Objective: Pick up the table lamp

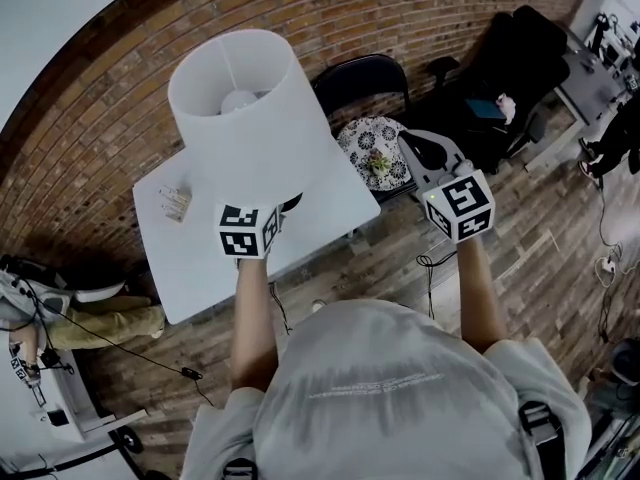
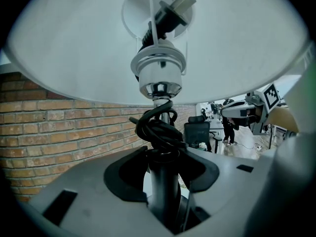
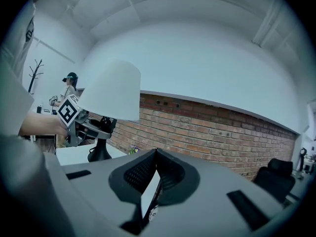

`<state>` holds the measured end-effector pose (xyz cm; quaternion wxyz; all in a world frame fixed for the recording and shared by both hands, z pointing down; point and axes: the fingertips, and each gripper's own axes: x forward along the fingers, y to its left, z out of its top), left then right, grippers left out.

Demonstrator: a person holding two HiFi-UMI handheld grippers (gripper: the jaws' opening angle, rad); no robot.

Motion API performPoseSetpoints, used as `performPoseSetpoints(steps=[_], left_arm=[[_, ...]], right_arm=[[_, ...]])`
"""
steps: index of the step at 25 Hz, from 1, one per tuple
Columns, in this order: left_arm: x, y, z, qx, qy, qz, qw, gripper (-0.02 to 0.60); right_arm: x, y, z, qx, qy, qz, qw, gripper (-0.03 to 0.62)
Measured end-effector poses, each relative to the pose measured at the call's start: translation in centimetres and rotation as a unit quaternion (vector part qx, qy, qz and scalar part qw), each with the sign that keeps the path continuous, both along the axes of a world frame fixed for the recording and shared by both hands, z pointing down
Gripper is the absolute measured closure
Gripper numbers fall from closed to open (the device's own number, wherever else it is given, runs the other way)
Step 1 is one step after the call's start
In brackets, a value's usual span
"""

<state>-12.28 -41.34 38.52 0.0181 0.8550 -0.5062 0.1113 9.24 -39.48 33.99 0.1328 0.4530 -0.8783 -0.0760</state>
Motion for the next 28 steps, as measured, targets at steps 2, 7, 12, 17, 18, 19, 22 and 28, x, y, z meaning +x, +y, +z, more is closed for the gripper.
performPoseSetpoints(steps=[2, 7, 12, 17, 18, 19, 22, 28], left_arm=[[0.0, 0.0, -0.4, 0.004, -0.002, -0.001, 1.0, 0.408], [-0.2, 0.2, -1.1, 0.011, -0.008, -0.002, 0.9999, 0.408], [-0.5, 0.4, -1.3, 0.013, -0.008, -0.007, 0.9999, 0.408], [-0.9, 0.6, -1.3, 0.015, -0.011, -0.007, 0.9998, 0.408], [-1.0, 0.6, -1.3, 0.014, -0.01, -0.008, 0.9998, 0.408], [-1.1, 0.6, -1.2, 0.014, -0.01, -0.009, 0.9998, 0.408], [-1.3, 0.7, -1.0, 0.013, -0.009, -0.012, 0.9998, 0.408], [-1.6, 0.8, -0.6, 0.007, -0.012, -0.016, 0.9998, 0.408]], right_arm=[[-0.1, -0.2, -0.1, 0.001, 0.003, -0.001, 1.0, 0.591], [-0.2, -0.5, -0.3, 0.003, 0.008, 0.003, 1.0, 0.592], [-0.3, -0.6, -0.1, 0.003, 0.022, 0.007, 1.0, 0.592], [-0.7, -0.6, -0.4, 0.005, 0.025, 0.003, 1.0, 0.592], [-0.7, -0.6, -0.5, 0.006, 0.025, 0.002, 1.0, 0.592], [-0.8, -0.7, -0.5, 0.007, 0.025, 0.002, 1.0, 0.592], [-0.9, -0.7, -0.4, 0.007, 0.028, 0.001, 1.0, 0.592], [-0.9, -0.8, 0.1, 0.001, 0.03, 0.002, 1.0, 0.592]])
